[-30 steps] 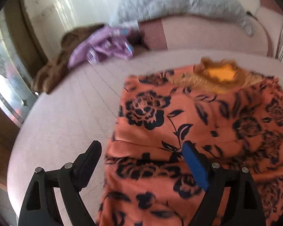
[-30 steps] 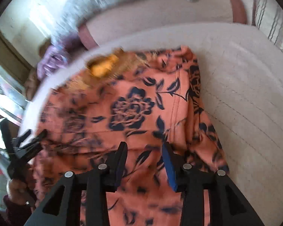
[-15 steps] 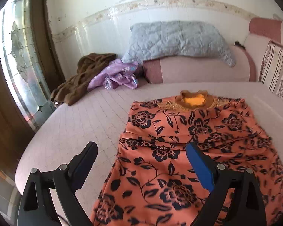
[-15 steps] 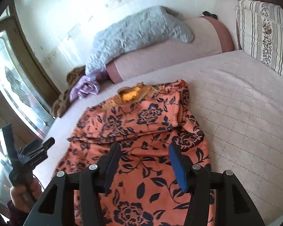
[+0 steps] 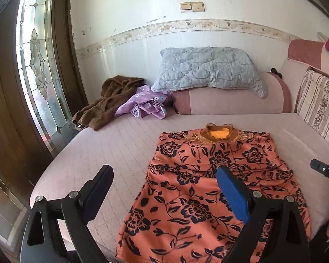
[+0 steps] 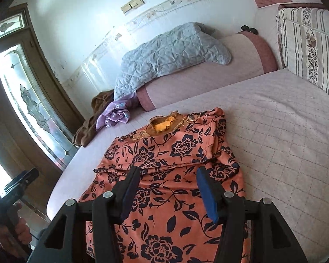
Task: Fold small clothes
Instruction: 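Open both tools and move them to the shirt hem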
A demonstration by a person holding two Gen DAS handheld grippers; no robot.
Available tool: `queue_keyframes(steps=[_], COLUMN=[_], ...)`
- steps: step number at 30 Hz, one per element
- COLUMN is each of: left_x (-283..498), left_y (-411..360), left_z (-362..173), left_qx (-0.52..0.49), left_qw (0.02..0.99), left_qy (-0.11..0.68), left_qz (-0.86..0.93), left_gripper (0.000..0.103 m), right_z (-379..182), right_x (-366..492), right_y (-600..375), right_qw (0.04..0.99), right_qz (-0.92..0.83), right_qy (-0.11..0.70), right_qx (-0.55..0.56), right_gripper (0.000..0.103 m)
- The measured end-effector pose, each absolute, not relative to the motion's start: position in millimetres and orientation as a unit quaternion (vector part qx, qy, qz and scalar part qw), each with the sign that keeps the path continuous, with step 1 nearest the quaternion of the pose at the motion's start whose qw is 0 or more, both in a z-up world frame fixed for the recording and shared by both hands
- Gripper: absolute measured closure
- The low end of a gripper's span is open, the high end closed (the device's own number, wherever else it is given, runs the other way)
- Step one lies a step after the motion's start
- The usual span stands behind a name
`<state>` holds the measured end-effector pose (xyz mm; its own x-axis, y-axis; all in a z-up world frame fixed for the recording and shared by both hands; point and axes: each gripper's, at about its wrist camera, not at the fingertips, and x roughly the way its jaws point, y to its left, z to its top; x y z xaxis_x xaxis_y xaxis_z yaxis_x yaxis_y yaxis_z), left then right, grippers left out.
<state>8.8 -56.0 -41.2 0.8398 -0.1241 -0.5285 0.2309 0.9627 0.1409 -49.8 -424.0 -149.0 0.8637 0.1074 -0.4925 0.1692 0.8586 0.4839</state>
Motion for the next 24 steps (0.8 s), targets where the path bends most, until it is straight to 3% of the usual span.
queue_keyframes(steps=[24], left_x=[16], left_y=[-68], left_z=[-66], left_qx=[0.102], left_qw=[0.942], left_qy=[0.31], left_qz=[-0.073], left_gripper=[0.008], right_z=[-182], right_x=[-140], right_y=[-470], right_qw=[0.917], right_qz=[-0.034], right_qy=[0.255], right_qx=[0.305], right_gripper=[0.043])
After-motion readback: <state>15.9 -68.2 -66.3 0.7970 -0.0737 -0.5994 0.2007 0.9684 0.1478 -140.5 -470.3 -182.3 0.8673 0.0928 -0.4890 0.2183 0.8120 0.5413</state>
